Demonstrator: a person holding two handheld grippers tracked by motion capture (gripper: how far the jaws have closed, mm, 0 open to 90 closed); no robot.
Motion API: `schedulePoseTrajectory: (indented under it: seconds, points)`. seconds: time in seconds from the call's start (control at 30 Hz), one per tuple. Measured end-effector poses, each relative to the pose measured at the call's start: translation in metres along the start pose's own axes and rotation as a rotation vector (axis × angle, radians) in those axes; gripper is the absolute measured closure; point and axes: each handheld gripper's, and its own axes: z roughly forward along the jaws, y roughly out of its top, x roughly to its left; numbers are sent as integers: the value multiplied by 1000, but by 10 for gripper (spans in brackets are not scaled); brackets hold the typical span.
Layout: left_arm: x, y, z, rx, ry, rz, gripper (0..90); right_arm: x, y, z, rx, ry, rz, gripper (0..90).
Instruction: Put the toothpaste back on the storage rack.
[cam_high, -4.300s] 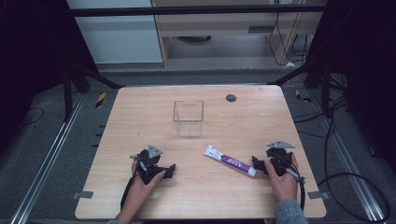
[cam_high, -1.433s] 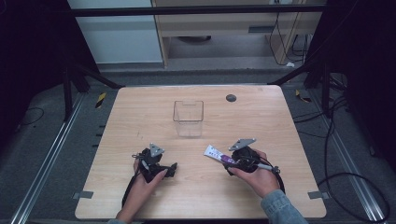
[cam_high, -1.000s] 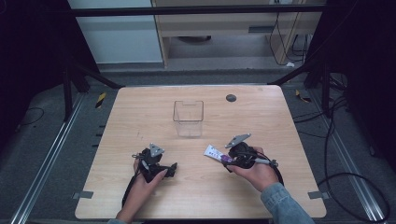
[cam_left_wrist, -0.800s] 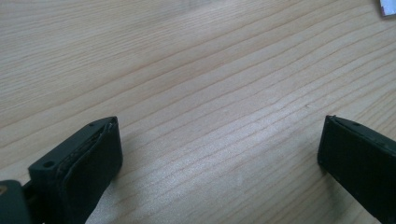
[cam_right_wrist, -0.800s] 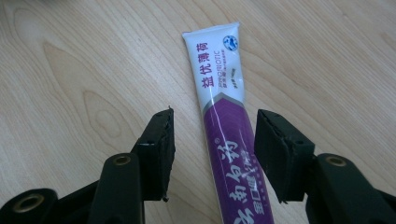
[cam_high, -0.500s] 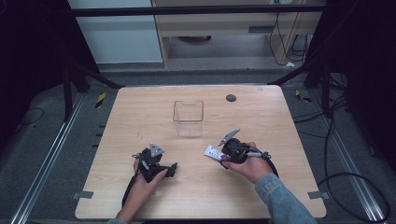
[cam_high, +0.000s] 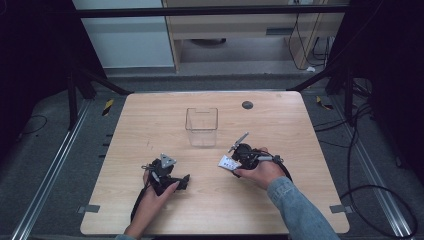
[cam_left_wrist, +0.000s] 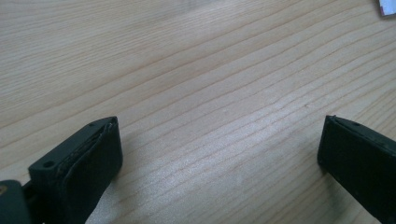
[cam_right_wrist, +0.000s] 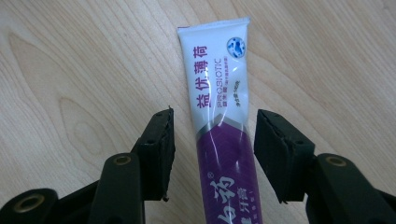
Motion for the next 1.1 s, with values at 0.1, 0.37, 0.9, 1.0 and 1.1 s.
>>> schedulePoseTrajectory:
  seconds: [0.1,0.37,0.9,1.0,1.1]
  points:
    - [0,0,0,0,0,1,0,0,1,2,13,8,9,478]
    - [0,0,0,0,0,4,0,-5,0,11,43,5,5,481]
    - [0,0,0,0,-2,5,0,-7,0,17,64,7,11,519]
    - [0,1,0,0,-2,6,0,-8,1,18,61,13,17,522]
    - [0,1,0,0,-2,6,0,-8,2,19,64,10,13,526]
